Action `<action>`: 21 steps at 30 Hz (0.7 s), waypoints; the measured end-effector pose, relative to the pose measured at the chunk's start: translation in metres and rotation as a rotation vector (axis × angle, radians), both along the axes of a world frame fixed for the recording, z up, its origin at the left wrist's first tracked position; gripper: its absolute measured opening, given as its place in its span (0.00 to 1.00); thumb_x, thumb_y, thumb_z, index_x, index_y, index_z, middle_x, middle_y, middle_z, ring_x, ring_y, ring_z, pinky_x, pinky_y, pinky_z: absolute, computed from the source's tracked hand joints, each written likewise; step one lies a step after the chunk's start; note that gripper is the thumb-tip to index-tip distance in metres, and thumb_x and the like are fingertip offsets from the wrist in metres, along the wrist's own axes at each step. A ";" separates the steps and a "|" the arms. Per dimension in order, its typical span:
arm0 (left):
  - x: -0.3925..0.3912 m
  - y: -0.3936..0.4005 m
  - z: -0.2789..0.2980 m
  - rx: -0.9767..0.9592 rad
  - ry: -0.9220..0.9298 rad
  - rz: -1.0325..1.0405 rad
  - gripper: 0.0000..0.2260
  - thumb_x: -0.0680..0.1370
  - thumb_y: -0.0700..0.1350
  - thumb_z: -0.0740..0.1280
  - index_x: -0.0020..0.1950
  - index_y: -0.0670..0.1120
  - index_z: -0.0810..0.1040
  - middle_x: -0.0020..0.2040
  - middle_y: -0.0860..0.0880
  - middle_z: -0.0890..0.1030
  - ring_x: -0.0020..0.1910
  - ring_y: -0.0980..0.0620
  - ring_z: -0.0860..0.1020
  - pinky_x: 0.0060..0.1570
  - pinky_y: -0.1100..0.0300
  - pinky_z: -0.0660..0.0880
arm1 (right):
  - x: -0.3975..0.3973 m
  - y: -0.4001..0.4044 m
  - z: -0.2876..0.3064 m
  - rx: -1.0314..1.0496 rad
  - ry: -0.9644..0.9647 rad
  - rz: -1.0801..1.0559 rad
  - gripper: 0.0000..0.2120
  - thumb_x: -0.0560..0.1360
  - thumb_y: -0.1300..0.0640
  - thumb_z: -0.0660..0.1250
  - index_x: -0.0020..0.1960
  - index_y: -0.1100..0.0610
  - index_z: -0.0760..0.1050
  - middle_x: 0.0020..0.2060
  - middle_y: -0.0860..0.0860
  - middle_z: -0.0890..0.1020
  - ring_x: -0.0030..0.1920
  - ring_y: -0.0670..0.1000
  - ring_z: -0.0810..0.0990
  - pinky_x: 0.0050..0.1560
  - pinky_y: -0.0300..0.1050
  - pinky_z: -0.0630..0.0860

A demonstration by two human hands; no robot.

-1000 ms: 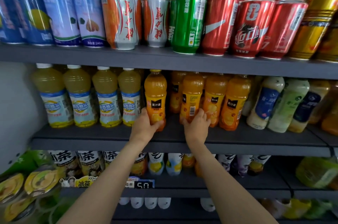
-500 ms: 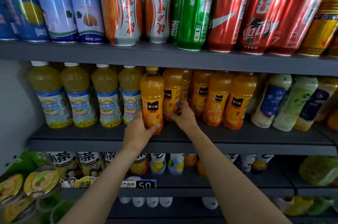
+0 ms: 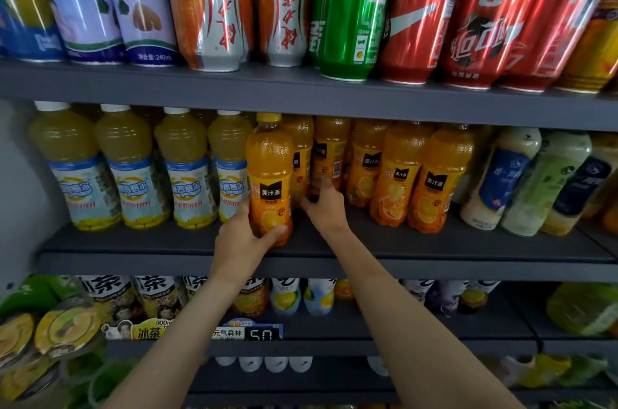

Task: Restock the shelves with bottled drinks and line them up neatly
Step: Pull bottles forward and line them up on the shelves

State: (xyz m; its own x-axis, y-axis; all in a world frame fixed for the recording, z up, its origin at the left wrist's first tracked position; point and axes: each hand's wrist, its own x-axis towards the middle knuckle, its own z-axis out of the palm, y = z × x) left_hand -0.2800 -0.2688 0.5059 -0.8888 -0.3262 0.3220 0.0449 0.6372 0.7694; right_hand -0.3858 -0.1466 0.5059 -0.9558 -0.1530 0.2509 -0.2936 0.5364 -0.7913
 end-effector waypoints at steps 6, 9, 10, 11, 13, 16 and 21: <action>0.000 -0.001 -0.001 -0.007 0.004 0.007 0.32 0.70 0.51 0.72 0.71 0.45 0.64 0.61 0.46 0.77 0.61 0.46 0.74 0.57 0.55 0.70 | -0.004 -0.012 -0.003 0.083 0.050 -0.088 0.17 0.71 0.58 0.71 0.57 0.63 0.75 0.55 0.59 0.78 0.56 0.57 0.77 0.56 0.51 0.75; -0.001 0.000 -0.001 -0.014 0.000 0.015 0.31 0.71 0.51 0.72 0.70 0.45 0.64 0.60 0.46 0.77 0.61 0.46 0.74 0.56 0.55 0.70 | -0.004 -0.016 -0.003 0.091 0.047 -0.074 0.15 0.72 0.58 0.69 0.56 0.63 0.75 0.53 0.59 0.79 0.55 0.57 0.78 0.55 0.51 0.76; -0.001 0.001 -0.001 -0.017 -0.002 0.020 0.31 0.71 0.51 0.72 0.70 0.45 0.64 0.60 0.46 0.77 0.60 0.45 0.74 0.56 0.55 0.71 | -0.002 -0.015 -0.004 0.094 0.057 -0.073 0.15 0.73 0.58 0.69 0.56 0.63 0.75 0.54 0.59 0.78 0.55 0.58 0.77 0.55 0.51 0.76; -0.002 0.002 0.000 -0.021 -0.001 0.025 0.31 0.71 0.51 0.72 0.69 0.45 0.65 0.60 0.46 0.77 0.60 0.45 0.74 0.56 0.54 0.71 | 0.000 -0.013 -0.004 0.092 0.071 -0.087 0.15 0.73 0.58 0.69 0.58 0.63 0.75 0.55 0.59 0.78 0.56 0.58 0.77 0.56 0.51 0.75; -0.003 0.006 0.000 -0.022 0.010 0.026 0.30 0.71 0.50 0.72 0.69 0.46 0.65 0.60 0.47 0.77 0.60 0.46 0.74 0.57 0.53 0.71 | 0.006 -0.004 -0.004 0.032 0.112 -0.184 0.18 0.74 0.57 0.68 0.62 0.62 0.73 0.59 0.59 0.75 0.57 0.57 0.76 0.58 0.50 0.74; -0.009 0.013 0.001 -0.012 0.015 0.036 0.28 0.72 0.49 0.71 0.68 0.46 0.65 0.60 0.47 0.76 0.60 0.47 0.74 0.56 0.55 0.70 | 0.009 0.011 0.002 0.005 0.147 -0.353 0.25 0.75 0.54 0.67 0.68 0.61 0.66 0.65 0.57 0.70 0.61 0.57 0.74 0.59 0.49 0.72; -0.022 0.022 0.001 -0.033 -0.007 0.110 0.26 0.72 0.51 0.71 0.65 0.43 0.66 0.58 0.45 0.76 0.58 0.45 0.75 0.53 0.54 0.71 | -0.006 -0.005 0.014 0.201 0.041 -0.350 0.30 0.76 0.52 0.65 0.71 0.63 0.57 0.64 0.60 0.73 0.61 0.60 0.75 0.57 0.53 0.74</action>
State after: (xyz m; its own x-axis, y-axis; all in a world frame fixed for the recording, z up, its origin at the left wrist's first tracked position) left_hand -0.3016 -0.2470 0.5065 -0.8503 -0.4113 0.3284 -0.0317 0.6628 0.7481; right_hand -0.3921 -0.1513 0.5202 -0.9487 0.1296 0.2884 -0.0952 0.7526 -0.6515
